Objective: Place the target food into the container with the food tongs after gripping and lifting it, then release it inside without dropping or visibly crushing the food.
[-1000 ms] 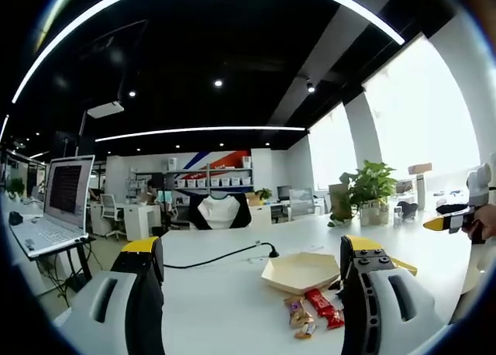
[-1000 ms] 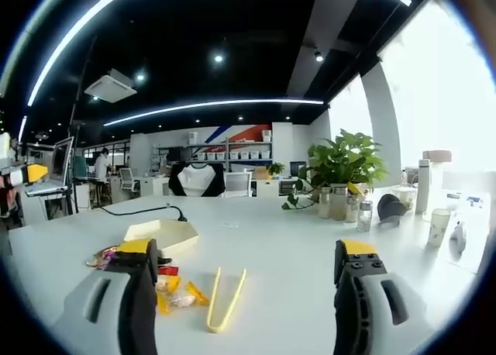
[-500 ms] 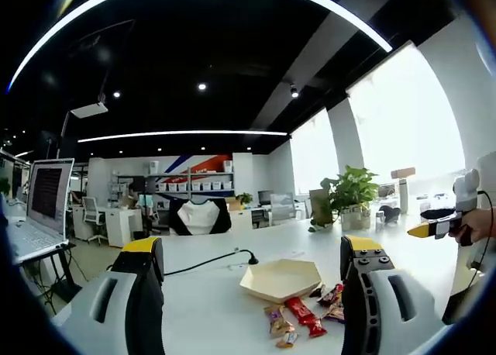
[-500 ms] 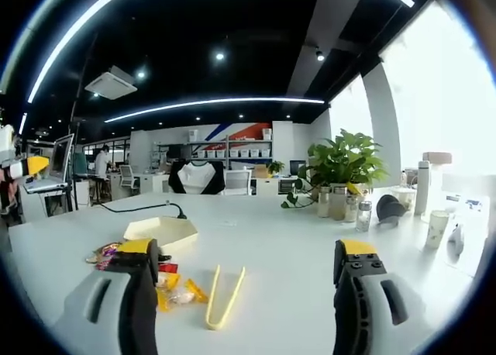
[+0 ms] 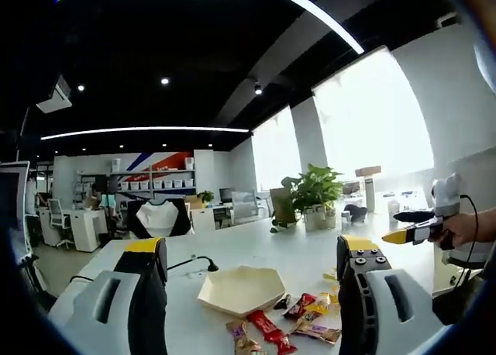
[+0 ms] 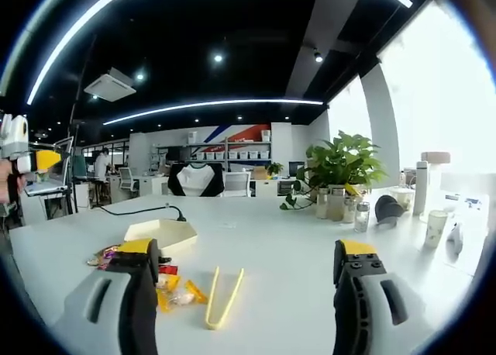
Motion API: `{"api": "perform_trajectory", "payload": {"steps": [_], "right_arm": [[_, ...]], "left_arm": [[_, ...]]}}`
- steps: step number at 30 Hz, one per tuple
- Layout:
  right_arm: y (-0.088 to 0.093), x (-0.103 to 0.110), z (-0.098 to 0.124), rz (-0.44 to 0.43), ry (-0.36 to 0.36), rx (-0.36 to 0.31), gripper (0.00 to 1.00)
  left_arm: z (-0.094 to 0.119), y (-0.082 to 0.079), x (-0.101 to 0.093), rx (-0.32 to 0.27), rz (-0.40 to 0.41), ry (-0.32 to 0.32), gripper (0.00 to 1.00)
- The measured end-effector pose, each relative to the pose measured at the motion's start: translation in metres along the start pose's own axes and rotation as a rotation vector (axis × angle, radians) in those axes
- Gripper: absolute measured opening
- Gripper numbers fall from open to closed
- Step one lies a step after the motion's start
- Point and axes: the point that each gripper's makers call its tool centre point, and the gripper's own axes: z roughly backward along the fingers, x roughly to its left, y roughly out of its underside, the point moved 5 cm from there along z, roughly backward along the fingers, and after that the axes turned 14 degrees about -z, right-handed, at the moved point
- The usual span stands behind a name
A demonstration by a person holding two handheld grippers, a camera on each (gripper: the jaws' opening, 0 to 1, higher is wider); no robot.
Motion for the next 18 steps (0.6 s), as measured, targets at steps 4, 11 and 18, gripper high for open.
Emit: {"api": "perform_trajectory", "payload": {"steps": [4, 11, 18], "right_arm": [[-0.002, 0.001, 0.001, -0.074, -0.022, -0.018, 0.96], [-0.004, 0.001, 0.000, 0.021, -0.016, 0.002, 0.96], [0.000, 0.013, -0.006, 0.046, -0.062, 0.036, 0.97]], "left_arm": [[-0.019, -0.006, -0.008, 0.006, -0.058, 0.084, 0.96], [-0.043, -0.004, -0.023, 0.029, -0.109, 0.199, 0.88], [-0.073, -0.004, -0.041, 0.022, -0.279, 0.319, 0.84]]}}
